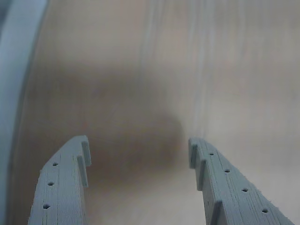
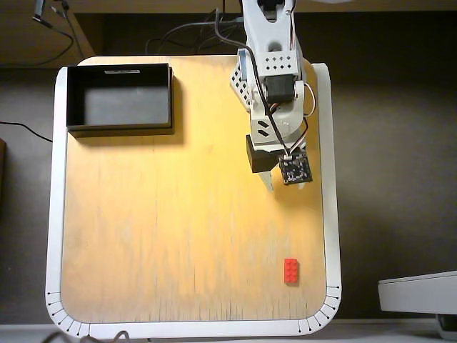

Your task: Grasp a lego block and put it in the bin.

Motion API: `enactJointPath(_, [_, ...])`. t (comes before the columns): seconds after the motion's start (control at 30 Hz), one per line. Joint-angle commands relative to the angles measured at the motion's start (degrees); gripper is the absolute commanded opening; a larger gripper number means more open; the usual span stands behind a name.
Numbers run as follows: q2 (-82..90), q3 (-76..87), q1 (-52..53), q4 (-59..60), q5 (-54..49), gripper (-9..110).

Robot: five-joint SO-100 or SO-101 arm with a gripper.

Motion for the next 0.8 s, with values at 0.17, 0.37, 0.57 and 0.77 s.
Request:
enactJointPath(0.17, [-33.0,-30.8,0.8,-3.0,5.7,21])
enactJointPath(0.37, [-45.0,-45.2,1.0,-3.0,6.1,21])
enactJointPath(0.57, [-54.5,-57.7,0.7,-3.0,4.0,21])
enactJointPath(0.77, [-64.6,-68.3,-0.3,-3.5,-4.2,21])
